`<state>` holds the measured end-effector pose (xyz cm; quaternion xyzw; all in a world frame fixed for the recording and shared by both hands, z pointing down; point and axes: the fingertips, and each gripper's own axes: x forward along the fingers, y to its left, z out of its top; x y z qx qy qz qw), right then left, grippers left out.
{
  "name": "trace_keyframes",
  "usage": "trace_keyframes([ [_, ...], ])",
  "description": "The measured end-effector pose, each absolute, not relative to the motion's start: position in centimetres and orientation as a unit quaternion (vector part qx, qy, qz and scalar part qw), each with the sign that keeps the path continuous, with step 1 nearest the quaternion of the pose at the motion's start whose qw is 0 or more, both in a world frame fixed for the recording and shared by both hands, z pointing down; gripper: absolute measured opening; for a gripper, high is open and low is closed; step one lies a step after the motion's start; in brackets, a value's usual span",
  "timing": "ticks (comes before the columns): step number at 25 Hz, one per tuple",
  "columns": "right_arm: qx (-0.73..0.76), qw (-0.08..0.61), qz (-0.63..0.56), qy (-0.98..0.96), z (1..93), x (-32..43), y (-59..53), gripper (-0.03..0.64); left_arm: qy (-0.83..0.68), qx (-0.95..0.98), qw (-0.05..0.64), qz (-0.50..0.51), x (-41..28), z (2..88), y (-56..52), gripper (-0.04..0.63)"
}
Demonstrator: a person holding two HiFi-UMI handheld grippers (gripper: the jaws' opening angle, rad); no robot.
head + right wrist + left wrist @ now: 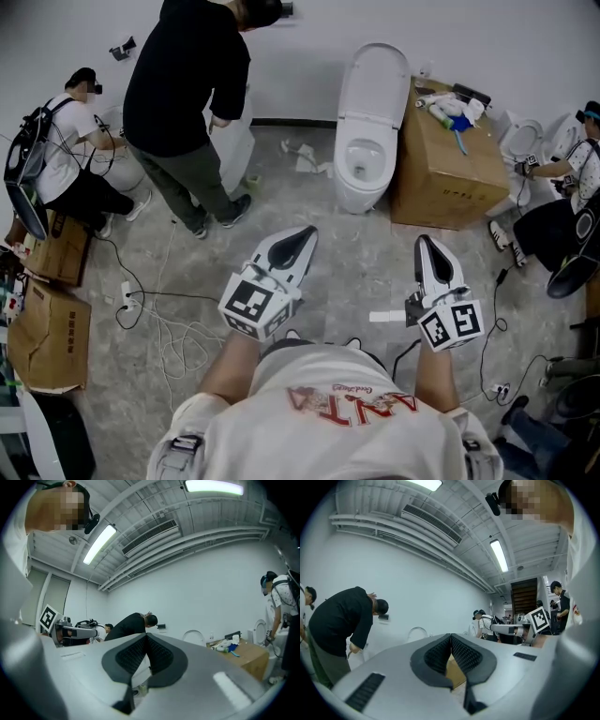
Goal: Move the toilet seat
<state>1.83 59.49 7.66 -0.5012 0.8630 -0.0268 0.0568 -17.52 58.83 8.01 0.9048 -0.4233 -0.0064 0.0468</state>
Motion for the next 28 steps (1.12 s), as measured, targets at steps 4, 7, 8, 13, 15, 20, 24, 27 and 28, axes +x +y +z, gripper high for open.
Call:
trace_keyframes([
  [4,-0.504,0.054,-0.03,0.862,7.9,-0.5,58.8,0.003,-0.419,0.906,0.048,-0.005,-19.8,8.3,58.1,0.009],
  [7,-0.51,0.052,-0.03,0.858,8.2,-2.4,58.2,0.003,-0.414,0.909,0.049,-0.003,-21.7,8.7,57.4,0.009],
  [8,-0.513,0.052,-0.031,0.856,8.4,-3.1,58.0,0.003,-0.412,0.91,0.049,-0.001,-22.3,8.9,57.2,0.009],
  [13,-0.526,0.039,-0.039,0.849,10.0,-5.4,56.8,0.003,-0.401,0.914,0.06,0.008,-24.4,10.5,55.2,0.009],
  [15,-0.529,0.033,-0.044,0.847,10.6,-5.4,56.1,0.003,-0.399,0.915,0.064,0.008,-24.5,10.9,54.2,0.009],
  [20,-0.534,0.033,-0.057,0.843,11.4,-4.0,52.9,0.003,-0.395,0.916,0.075,0.012,-23.3,11.8,50.9,0.009],
  [24,-0.521,0.036,-0.062,0.85,12.1,-2.3,48.6,0.003,-0.405,0.912,0.071,0.017,-21.5,11.9,47.0,0.009],
  [27,-0.511,0.043,-0.065,0.856,12.2,0.0,44.9,0.003,-0.416,0.906,0.074,0.02,-19.4,11.8,43.6,0.009],
  [28,-0.509,0.045,-0.066,0.857,12.1,0.9,43.7,0.003,-0.417,0.906,0.076,0.02,-18.4,11.7,42.5,0.009],
])
